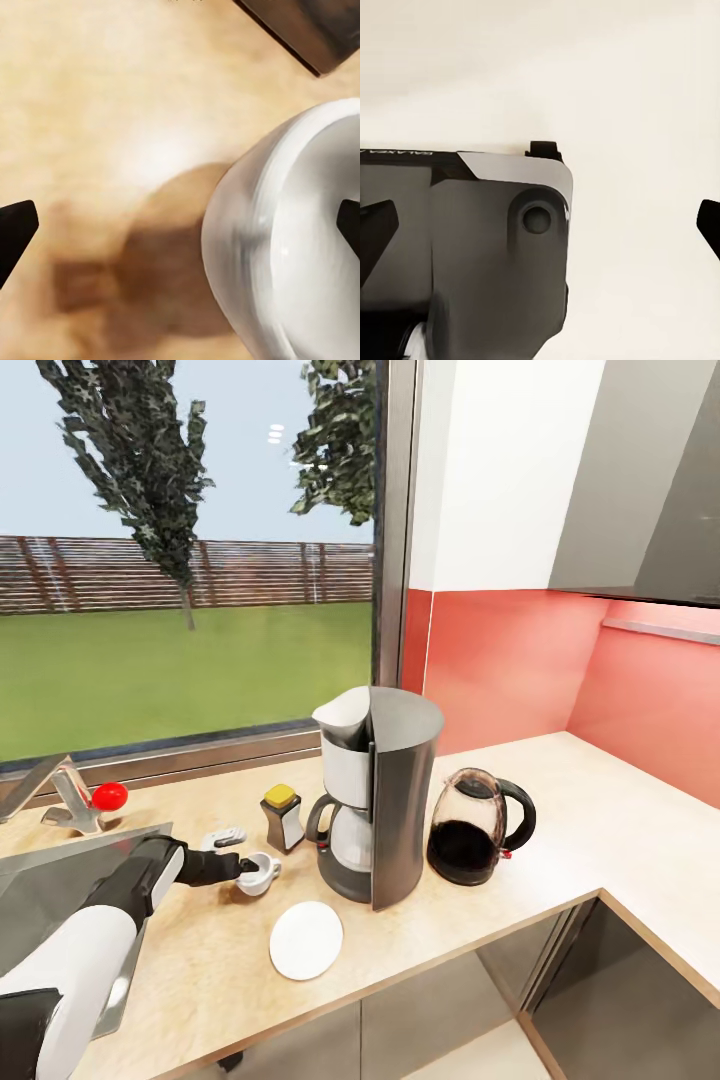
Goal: Set up a coffee station on the kitchen countertop: keep the coffee maker on the countertop, move the bottle of coffee from the kitchen shelf to the counter next to the coffee maker, place a paper coffee filter on top of the coffee maker, put the saucer next to the coffee maker with the coffee cup on the saucer, and place the electric kettle next to the coffee maker.
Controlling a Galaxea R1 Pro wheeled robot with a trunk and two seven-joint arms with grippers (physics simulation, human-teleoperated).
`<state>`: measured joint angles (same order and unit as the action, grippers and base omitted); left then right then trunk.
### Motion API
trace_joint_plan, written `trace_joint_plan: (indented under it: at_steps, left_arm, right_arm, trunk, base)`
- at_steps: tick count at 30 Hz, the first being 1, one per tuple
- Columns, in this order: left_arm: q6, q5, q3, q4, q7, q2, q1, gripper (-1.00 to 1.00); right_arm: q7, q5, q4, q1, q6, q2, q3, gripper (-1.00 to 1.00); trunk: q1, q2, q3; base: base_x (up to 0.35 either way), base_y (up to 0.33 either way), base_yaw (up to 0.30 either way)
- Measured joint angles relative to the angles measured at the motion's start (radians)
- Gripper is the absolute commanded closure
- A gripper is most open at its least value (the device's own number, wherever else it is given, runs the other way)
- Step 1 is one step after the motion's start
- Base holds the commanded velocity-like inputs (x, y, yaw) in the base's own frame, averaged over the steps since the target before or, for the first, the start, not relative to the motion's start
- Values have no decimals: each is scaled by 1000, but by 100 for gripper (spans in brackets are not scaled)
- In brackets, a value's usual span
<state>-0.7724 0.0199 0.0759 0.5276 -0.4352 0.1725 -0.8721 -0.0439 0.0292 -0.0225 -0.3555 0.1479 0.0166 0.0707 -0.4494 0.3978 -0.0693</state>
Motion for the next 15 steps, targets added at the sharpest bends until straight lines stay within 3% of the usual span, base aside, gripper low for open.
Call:
trace_joint_plan:
  at_steps: [1,2,9,15]
  left_arm:
    - [0,0,0,0,0,0,0,-100]
    - [0,0,0,0,0,0,0,100]
    - [-4,19,1,0,0,1,0,100]
    - [-1,9,6,1,0,2,0,100]
  right_arm:
    - [0,0,0,0,0,0,0,-100]
    - [0,0,0,0,0,0,0,-100]
    - [0,0,0,0,0,0,0,-100]
    - [0,0,0,0,0,0,0,-100]
  trunk:
    - [0,0,0]
    - [0,0,0]
    - [0,0,0]
    - [0,0,0]
  base:
    - [0,0,0]
    - [0,0,0]
    - [0,0,0]
    - [0,0,0]
